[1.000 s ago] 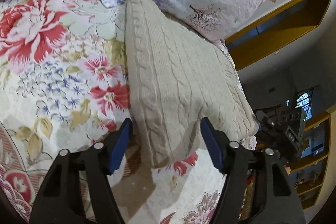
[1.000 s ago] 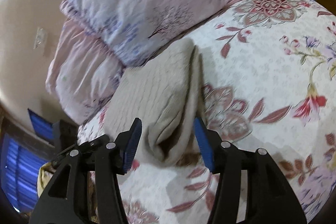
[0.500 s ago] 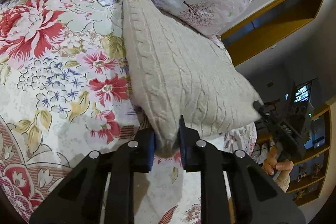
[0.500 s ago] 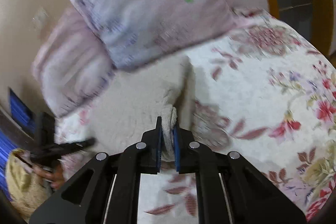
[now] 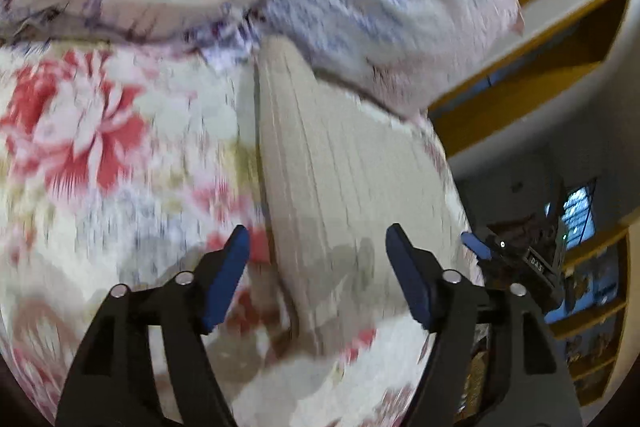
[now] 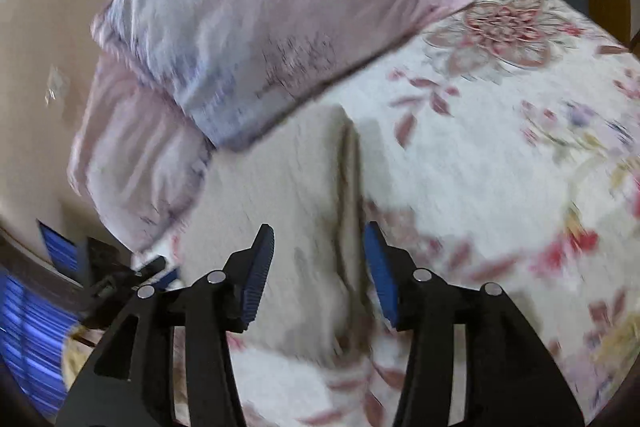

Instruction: Fold small clothes

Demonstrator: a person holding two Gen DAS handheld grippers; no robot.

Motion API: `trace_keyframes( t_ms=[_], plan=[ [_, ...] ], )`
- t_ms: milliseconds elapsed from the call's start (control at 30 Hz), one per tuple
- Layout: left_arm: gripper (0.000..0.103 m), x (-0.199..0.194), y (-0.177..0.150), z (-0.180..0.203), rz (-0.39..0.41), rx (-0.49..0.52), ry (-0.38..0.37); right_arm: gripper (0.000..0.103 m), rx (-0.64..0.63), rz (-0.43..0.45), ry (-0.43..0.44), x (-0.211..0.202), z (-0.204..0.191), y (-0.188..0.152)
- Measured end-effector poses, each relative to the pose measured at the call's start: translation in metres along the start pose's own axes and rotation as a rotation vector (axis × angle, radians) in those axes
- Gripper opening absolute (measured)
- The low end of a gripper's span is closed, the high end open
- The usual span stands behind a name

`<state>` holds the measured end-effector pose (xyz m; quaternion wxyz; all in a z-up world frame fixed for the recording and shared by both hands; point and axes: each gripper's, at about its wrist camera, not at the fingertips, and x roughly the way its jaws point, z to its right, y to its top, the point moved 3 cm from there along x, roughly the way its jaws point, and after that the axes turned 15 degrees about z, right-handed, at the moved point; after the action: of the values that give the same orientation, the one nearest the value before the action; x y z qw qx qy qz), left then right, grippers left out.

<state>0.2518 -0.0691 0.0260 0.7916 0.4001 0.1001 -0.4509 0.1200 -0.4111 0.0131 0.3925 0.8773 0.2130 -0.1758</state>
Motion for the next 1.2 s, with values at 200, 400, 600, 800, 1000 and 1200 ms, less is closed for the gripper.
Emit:
trace_keyframes(
  t_ms=[200,400,600,800,1000,1200],
  plan=[
    [0.072,0.043,0.036,-0.017,-0.008,-0.075,0.070,0.049,0.074,-0.072,-0.025,0.062,-0.002,0.030],
    [0.067,0.072,0.051,-0.023,-0.004,-0.077,0.118,0.040,0.049,-0.123,-0.073,0.101,0.001,0.040],
    [0.016,0.093,0.061,-0.019,-0.005,-0.082,0.099,0.009,-0.101,-0.014,-0.029,0.098,-0.028,0.052],
    [0.006,0.085,0.073,-0.018,0.081,-0.043,0.106,0.008,-0.172,0.041,-0.124,0.099,-0.024,0.067],
    [0.006,0.095,0.066,-0.015,0.078,0.016,0.150,0.009,-0.132,-0.071,-0.253,0.134,0.006,0.048],
    [0.042,0.068,0.065,-0.018,0.087,-0.060,0.078,0.038,-0.070,-0.046,-0.169,0.093,0.003,0.054]
  ],
)
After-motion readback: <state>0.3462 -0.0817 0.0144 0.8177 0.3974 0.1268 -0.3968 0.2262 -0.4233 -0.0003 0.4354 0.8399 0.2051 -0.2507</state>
